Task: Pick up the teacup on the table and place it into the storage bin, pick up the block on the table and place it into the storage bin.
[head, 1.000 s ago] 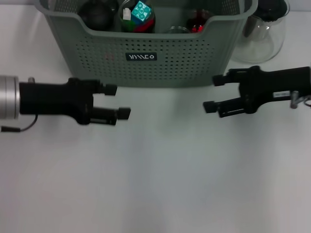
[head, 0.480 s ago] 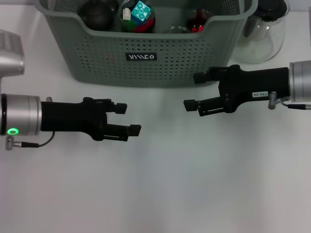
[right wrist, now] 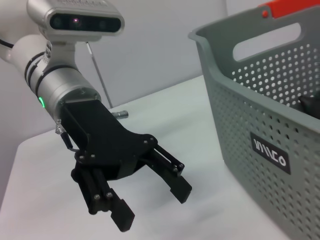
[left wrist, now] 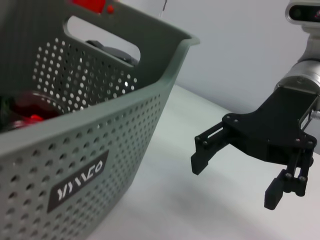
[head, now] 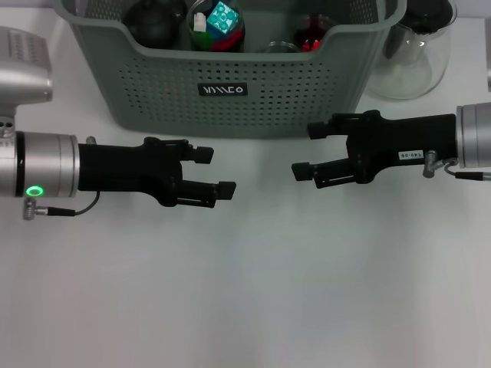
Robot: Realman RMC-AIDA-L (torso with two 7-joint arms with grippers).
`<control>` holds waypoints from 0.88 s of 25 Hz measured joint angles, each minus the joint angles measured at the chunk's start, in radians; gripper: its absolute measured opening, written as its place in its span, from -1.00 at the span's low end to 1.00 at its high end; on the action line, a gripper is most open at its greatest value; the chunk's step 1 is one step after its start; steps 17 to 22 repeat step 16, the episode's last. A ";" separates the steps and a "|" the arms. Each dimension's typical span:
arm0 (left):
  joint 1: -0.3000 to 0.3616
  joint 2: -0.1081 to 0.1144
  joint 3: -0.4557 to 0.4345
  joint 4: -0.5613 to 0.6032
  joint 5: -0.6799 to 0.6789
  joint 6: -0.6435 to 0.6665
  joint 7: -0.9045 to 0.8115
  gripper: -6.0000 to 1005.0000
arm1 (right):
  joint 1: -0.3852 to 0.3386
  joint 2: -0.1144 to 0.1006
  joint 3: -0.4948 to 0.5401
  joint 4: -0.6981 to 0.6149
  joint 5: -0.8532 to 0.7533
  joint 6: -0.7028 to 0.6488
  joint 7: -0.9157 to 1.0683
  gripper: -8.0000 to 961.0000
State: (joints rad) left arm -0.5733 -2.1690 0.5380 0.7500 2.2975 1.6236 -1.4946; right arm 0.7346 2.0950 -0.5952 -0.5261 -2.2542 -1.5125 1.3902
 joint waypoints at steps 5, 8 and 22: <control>-0.002 -0.001 -0.006 -0.002 -0.031 -0.012 0.047 0.67 | -0.007 0.000 -0.001 0.000 0.003 0.009 -0.011 0.91; 0.005 0.001 -0.007 -0.003 -0.072 -0.012 0.066 0.66 | -0.009 0.000 -0.001 0.000 0.001 0.020 -0.013 0.91; 0.004 0.001 -0.004 -0.003 -0.078 -0.012 0.070 0.66 | -0.011 -0.001 -0.002 0.000 -0.003 0.045 -0.013 0.91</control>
